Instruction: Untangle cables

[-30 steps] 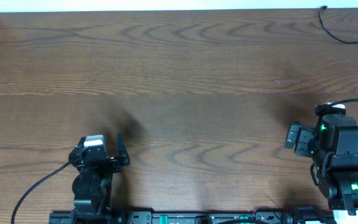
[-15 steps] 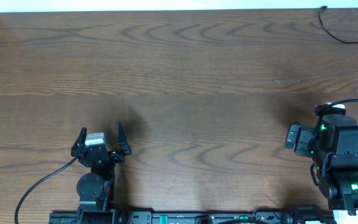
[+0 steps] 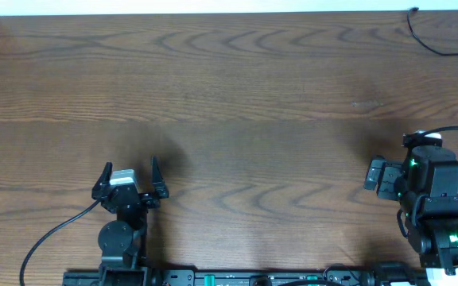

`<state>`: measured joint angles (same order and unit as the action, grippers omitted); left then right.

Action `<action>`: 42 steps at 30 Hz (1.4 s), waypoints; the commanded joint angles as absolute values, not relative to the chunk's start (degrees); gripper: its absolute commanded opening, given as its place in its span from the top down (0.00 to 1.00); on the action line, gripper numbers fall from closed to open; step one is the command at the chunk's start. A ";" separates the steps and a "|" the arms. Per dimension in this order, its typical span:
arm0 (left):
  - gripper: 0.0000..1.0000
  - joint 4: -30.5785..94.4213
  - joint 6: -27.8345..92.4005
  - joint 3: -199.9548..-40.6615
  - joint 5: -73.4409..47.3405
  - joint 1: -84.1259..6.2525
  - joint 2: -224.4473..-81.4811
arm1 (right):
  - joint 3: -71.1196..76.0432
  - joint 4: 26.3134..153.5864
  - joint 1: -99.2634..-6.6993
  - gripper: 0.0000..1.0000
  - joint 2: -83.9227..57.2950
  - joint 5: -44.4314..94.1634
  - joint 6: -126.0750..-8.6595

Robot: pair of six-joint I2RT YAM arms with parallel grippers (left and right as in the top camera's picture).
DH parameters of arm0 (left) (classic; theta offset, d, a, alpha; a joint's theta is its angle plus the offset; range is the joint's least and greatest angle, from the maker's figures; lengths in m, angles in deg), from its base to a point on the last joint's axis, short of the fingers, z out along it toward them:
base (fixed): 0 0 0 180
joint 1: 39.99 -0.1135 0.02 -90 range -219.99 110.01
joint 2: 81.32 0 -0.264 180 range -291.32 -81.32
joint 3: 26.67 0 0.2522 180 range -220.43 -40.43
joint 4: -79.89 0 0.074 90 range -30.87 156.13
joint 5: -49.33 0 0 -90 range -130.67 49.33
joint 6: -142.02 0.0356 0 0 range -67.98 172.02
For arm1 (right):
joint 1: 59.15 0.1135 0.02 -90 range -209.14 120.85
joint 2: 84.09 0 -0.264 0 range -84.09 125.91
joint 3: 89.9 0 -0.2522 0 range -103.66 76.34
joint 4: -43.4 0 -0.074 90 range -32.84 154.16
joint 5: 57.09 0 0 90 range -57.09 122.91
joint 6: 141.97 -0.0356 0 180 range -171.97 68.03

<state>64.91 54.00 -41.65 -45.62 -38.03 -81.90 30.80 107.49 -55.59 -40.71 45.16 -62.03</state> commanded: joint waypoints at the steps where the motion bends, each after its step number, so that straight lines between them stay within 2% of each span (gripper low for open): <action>1: 0.04 62.34 54.81 -40.66 -46.01 -39.45 -81.39 | 31.08 107.58 -55.72 0.01 -40.95 45.40 -62.62; 42: 0.04 62.12 54.81 -40.66 -42.58 -40.89 -81.55 | 31.08 107.58 -55.72 0.01 -40.95 45.40 -62.62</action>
<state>64.50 54.00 -41.75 -43.28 -40.63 -81.90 30.80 107.49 -55.59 -40.71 45.16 -62.03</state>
